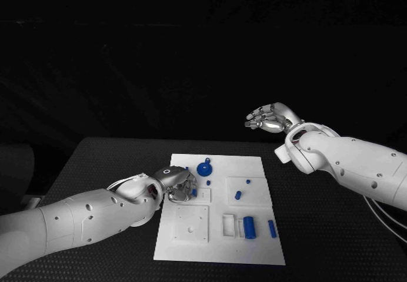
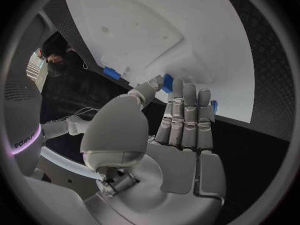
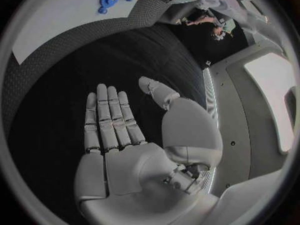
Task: Assemble the parts on the task board
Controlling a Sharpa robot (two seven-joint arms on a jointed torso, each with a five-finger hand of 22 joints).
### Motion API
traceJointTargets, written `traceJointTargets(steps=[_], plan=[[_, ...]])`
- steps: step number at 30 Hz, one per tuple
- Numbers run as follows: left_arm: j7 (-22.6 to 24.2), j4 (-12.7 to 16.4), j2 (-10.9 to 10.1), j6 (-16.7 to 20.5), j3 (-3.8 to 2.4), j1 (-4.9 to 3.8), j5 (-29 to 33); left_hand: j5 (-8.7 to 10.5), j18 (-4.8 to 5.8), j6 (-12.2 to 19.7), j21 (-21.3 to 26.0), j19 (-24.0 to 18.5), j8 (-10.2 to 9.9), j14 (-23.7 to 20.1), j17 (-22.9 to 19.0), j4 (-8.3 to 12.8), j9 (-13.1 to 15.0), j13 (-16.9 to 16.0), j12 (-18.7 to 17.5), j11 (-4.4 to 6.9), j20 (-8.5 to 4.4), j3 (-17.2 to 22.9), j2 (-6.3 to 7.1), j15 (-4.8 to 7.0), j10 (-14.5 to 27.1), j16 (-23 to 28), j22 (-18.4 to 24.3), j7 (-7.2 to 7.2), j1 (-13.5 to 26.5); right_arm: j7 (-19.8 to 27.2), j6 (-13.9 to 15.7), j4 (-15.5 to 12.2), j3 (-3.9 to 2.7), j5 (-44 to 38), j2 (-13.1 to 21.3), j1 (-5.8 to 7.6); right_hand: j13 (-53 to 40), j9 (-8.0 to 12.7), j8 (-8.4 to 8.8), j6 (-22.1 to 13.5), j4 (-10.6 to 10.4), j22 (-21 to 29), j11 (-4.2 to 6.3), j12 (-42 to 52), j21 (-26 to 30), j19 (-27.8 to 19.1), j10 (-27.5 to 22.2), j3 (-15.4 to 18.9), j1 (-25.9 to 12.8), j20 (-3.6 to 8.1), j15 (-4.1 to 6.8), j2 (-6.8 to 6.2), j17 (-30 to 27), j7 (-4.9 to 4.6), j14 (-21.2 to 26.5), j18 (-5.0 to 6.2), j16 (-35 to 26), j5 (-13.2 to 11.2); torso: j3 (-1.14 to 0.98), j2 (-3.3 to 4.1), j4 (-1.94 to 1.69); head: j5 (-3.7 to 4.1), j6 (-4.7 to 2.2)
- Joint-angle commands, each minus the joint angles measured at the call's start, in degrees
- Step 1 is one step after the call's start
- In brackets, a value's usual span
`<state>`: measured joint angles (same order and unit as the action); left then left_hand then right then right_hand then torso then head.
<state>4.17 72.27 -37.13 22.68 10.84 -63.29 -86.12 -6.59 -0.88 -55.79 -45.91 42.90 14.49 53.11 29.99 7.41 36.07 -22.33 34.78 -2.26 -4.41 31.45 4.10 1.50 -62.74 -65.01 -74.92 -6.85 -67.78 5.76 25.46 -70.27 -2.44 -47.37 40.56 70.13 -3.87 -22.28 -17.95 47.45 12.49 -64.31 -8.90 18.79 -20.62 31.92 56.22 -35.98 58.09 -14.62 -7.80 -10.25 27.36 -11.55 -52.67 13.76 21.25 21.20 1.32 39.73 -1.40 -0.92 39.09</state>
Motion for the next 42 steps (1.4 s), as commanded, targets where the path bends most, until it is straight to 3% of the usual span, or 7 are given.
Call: traceJointTargets(steps=[1, 27, 42], plan=[[0.7, 0.2, 0.1, -1.3, 0.00, -0.03, -0.1, -0.35, 0.01, -0.4, 0.3, -0.4, 0.4, -0.4, 0.0, 0.4, 0.2, 0.1, -0.1, -0.17, -2.60, -0.1, -0.49, -0.13, 0.4, 0.1, -1.2, 0.12, -0.3, 0.7, -0.5, -0.1, -0.01, 0.0, 0.0, -0.02, 0.0, 0.1, -0.22, -0.4, -0.1, -0.1, -0.04, -0.3, 0.3, -0.4, 0.4, 0.3, -0.3, 0.05, -0.37, -0.06, -0.1, 0.04, -0.1, -0.09, -0.4, 0.3, 0.00, -0.01, -0.02, 0.07, 0.13], [-0.5, -0.1, 0.4, 0.6, 0.02, -0.02, -0.6, -0.19, 0.02, -0.5, 0.2, -0.4, 0.3, -0.4, 0.0, 0.6, 0.2, 0.1, 0.0, -0.19, -2.53, -0.4, -0.26, -0.18, 0.4, 0.0, -1.2, 0.09, -0.2, 0.8, -0.4, -0.2, -0.01, 0.0, 0.0, -0.02, 0.0, 0.1, -0.24, -0.4, -0.1, -0.1, -0.04, -0.4, 0.3, -0.5, 0.5, 0.4, -0.3, 0.03, -0.37, -0.05, -0.1, 0.04, -0.1, -0.06, -0.4, 0.4, -0.01, 0.00, -0.02, 0.14, 0.04], [-1.5, 0.0, 0.3, -0.4, 0.03, -0.02, -1.3, -0.04, -0.03, -0.6, 0.2, -0.3, 0.4, -0.3, 0.0, 0.6, 0.2, 0.2, 0.1, -0.13, -2.57, -0.5, -0.04, -0.13, 0.2, -0.1, -1.1, 0.17, -0.1, 0.8, -0.4, -0.2, -0.01, 0.0, 0.1, -0.02, 0.0, 0.1, -0.25, -0.4, 0.0, -0.2, -0.04, -0.5, 0.3, -0.5, 0.5, 0.4, -0.3, 0.01, -0.37, -0.05, -0.1, 0.04, -0.1, -0.04, -0.4, 0.5, 0.02, 0.00, -0.01, 0.13, 0.05]])
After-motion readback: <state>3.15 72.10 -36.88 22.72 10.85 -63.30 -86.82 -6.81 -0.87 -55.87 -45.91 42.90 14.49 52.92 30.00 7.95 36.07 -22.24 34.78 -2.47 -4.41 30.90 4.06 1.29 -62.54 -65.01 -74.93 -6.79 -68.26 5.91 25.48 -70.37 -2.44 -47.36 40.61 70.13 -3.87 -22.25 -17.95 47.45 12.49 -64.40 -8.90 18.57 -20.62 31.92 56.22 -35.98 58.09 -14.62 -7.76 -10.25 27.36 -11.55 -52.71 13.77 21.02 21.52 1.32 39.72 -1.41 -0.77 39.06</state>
